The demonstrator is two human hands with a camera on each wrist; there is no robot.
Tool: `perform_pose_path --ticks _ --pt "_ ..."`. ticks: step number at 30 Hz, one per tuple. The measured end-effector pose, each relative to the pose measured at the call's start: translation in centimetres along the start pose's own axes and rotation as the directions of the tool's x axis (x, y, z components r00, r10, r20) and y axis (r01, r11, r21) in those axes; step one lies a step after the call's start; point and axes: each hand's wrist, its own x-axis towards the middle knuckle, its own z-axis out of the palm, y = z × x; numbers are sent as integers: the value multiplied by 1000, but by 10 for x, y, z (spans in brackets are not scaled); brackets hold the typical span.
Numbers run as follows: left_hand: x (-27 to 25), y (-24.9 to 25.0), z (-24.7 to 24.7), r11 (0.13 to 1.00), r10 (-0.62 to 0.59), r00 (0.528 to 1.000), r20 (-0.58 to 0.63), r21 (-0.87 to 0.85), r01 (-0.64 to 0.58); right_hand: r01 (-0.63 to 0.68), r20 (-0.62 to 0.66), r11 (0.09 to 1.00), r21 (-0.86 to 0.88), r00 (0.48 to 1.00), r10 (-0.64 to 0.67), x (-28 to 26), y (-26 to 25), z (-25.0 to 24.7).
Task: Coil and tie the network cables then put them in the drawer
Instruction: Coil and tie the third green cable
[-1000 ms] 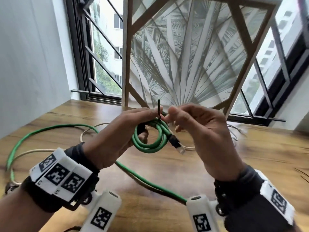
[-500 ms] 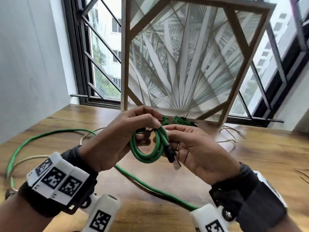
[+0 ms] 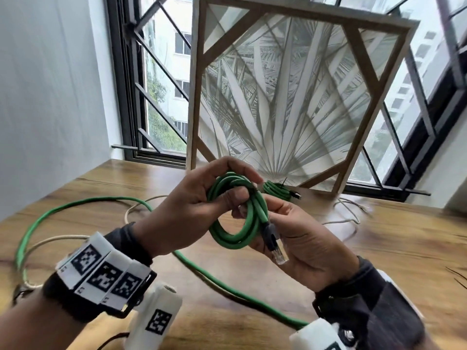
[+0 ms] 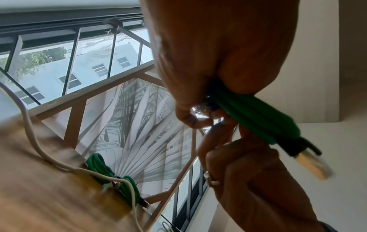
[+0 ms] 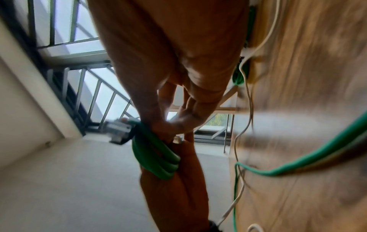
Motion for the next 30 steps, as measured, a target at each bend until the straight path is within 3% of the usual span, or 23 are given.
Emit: perform_pose_path --ticks 8,12,17,22,30 --pt "3 0 -4 982 176 984 9 -71 -175 243 21 940 -239 969 -246 -3 -3 2" --pt "3 2 -8 969 221 975 -4 -112 -220 349 102 913 -211 937 -334 -5 -2 10" --pt "3 5 -9 962 271 963 10 -42 -270 380 161 888 -258 923 -348 -1 0 4" --pt "3 8 -7 952 301 953 9 -59 -300 326 202 873 -363 942 -268 -6 -14 -1" --pt "3 8 -13 974 190 980 61 -137 -181 311 158 824 -473 950 -268 -11 -26 -2"
